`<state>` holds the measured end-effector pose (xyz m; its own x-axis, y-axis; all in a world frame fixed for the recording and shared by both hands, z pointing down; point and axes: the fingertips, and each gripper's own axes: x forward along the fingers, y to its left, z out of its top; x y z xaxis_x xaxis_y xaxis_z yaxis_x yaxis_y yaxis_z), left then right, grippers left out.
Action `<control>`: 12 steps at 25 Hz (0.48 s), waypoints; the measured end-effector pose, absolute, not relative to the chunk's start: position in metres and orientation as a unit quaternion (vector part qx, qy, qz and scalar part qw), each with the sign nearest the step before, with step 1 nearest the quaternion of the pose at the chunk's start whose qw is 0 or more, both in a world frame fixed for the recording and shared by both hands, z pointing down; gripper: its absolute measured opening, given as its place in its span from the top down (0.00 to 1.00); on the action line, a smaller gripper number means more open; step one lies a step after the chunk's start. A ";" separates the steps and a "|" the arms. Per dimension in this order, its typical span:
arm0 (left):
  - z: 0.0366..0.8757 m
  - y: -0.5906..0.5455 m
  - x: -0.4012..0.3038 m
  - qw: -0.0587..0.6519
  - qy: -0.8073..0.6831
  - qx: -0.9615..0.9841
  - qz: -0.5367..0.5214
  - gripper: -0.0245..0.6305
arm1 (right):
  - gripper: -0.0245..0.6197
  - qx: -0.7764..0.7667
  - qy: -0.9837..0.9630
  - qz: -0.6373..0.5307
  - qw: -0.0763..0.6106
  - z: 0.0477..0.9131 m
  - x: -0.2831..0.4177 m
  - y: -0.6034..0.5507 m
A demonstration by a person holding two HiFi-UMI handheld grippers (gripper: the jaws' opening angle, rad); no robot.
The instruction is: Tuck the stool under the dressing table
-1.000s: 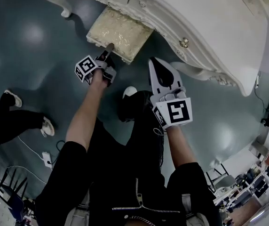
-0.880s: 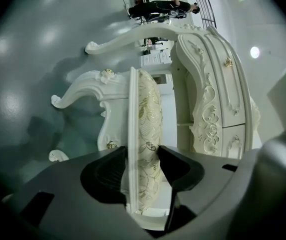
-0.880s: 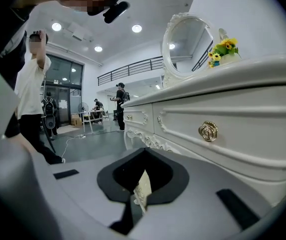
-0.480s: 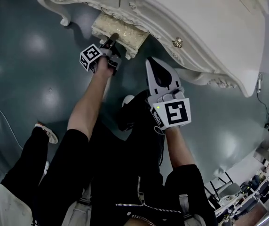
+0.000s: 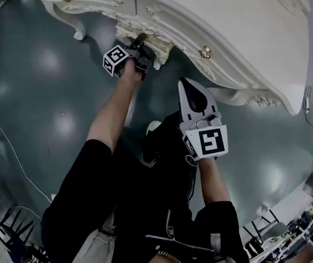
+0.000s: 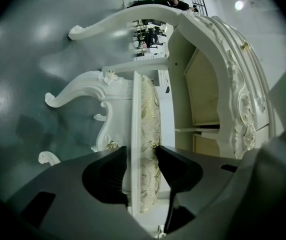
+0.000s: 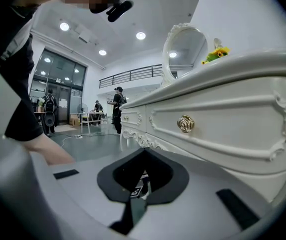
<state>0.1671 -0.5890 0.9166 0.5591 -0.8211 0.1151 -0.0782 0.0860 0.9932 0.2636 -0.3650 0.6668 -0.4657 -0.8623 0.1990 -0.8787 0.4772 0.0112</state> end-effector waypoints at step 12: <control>0.880 -0.548 0.149 0.584 -0.369 0.694 -0.203 0.91 | 0.95 0.519 -0.846 0.061 0.108 0.657 0.249 -0.345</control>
<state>0.1494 -0.5480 0.8800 0.6456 -0.7492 0.1480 -0.2747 -0.0470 0.9604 0.2494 -0.3447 0.6575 -0.4375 -0.8653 0.2448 -0.8913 0.4533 0.0094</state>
